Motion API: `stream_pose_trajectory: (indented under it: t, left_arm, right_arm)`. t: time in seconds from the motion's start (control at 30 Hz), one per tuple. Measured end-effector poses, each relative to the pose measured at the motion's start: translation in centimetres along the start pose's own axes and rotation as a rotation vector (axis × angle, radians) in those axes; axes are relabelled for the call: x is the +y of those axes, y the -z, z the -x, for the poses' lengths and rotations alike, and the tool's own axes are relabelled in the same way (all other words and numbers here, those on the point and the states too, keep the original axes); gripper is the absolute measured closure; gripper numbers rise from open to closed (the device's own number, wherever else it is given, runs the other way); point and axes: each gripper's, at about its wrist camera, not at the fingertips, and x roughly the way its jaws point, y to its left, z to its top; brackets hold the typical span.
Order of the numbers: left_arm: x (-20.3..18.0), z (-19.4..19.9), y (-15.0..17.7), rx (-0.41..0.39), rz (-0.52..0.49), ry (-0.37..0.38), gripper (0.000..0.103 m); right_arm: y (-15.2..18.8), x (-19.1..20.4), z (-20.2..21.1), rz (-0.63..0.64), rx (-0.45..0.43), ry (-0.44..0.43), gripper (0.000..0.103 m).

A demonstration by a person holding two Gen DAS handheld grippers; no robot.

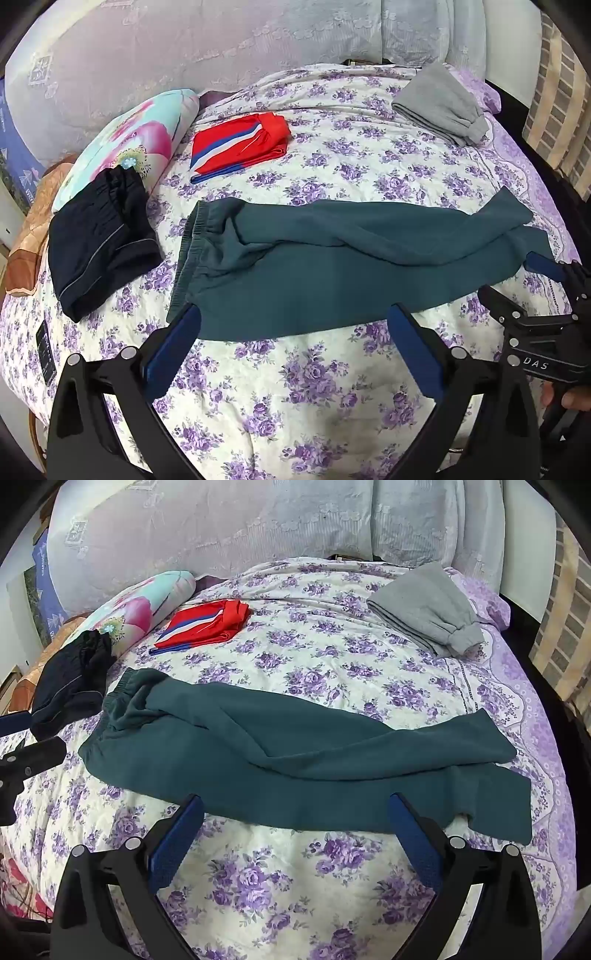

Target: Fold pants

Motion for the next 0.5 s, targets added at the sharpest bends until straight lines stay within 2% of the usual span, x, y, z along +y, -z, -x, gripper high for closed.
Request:
stream_pose_trajectory:
  t: [0.5]
  left_arm:
    - [0.6, -1.6, -0.3, 0.051, 0.032, 0.034, 0.005]
  right_arm:
    - [-0.5, 0.5, -1.5, -0.004, 0.013, -0.014, 0.004]
